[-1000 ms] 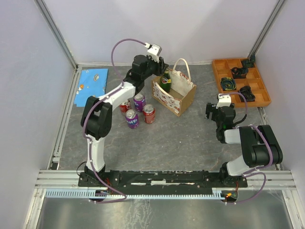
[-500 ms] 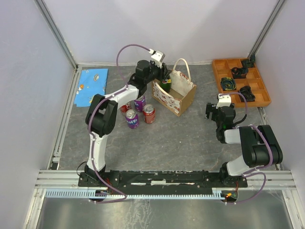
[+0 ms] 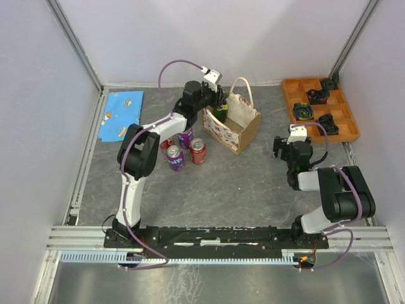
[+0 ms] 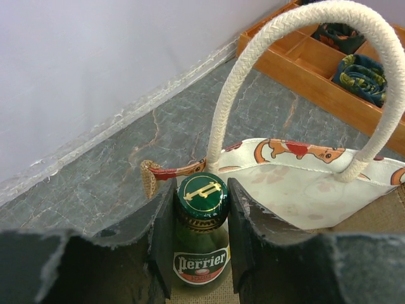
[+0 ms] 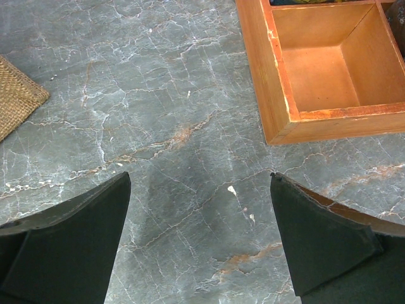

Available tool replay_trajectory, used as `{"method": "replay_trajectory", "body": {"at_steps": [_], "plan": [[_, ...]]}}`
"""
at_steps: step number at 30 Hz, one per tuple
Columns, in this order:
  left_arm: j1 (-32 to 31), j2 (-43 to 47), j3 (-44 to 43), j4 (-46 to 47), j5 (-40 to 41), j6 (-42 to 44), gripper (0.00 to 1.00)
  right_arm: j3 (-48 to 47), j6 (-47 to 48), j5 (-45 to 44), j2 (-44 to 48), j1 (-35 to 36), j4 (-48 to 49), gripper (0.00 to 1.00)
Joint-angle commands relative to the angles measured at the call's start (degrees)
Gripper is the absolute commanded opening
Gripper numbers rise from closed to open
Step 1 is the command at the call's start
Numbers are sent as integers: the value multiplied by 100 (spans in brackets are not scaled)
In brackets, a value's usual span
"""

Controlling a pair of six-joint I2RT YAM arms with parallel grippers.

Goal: Take the beverage out of the canvas bag

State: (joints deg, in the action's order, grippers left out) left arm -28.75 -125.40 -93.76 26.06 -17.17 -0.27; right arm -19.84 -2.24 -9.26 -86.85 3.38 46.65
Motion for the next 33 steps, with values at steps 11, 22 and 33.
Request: {"method": "replay_trajectory", "body": {"at_steps": [11,22,33], "plan": [[-69,217,-1080,417,-154,-58,3,-161,-13,-24,11,-4,198,99],[-70,741,-1737,451,-329,-490,3,-160,-12,-24,10,-7,195,99],[-158,2226,-891,-453,-118,51,3,-161,-13,-26,13,-10,193,99]]}}
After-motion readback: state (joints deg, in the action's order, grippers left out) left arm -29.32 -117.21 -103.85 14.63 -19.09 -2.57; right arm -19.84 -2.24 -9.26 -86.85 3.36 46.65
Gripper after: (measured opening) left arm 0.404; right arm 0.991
